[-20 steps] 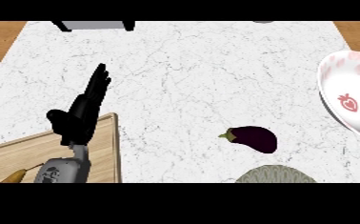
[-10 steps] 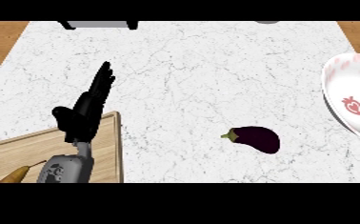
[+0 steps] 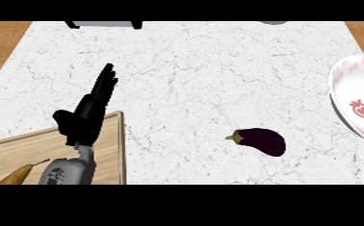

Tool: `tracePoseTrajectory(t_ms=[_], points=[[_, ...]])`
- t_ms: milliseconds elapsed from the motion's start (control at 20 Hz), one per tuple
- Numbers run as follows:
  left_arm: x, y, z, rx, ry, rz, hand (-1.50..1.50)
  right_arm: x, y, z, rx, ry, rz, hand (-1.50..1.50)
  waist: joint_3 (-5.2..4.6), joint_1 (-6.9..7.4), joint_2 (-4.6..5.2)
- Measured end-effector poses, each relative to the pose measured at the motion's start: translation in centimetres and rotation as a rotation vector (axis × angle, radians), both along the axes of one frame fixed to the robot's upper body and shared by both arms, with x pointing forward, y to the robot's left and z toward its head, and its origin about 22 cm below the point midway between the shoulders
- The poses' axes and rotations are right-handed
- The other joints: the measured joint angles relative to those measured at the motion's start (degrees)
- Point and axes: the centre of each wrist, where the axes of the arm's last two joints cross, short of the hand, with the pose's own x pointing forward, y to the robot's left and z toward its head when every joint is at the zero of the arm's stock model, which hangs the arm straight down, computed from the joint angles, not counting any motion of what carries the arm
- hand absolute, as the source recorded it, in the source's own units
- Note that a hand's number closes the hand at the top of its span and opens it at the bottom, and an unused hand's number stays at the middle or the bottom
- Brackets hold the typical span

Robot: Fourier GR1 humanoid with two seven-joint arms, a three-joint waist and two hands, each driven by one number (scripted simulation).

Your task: Pick the bell pepper from the placemat and place it in the bowl

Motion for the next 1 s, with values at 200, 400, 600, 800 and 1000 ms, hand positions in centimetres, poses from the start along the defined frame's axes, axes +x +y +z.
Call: tracePoseTrajectory(t_ms=[200, 400, 600, 800, 1000], points=[[0.0, -0.3, -0.1, 0.004, -0.003, -0.008, 0.0, 2.4, -1.7, -0.3, -0.103, 0.008, -0.067, 1.5, 0.06, 0.26, 0.13], [0.7, -0.6, 0.1, 0.006, -0.002, -0.005, 0.0, 5.1, -3.4, -1.9, -0.165, 0.01, -0.119, 1.5, 0.07, 0.21, 0.17], [0.8, -0.4, 0.3, -0.001, 0.001, -0.007, 0.0, 8.0, -5.5, -4.6, -0.183, 0.027, -0.159, 1.5, 0.11, 0.27, 0.17], [0.3, -0.5, -0.4, 0.0, 0.003, -0.004, 0.0, 10.3, -7.7, -6.8, -0.211, 0.041, -0.194, 1.5, 0.12, 0.19, 0.15], [-0.1, -0.9, -0.4, 0.0, 0.004, -0.007, 0.0, 11.7, -10.3, -9.7, -0.226, 0.075, -0.215, 1.5, 0.13, 0.22, 0.14]])
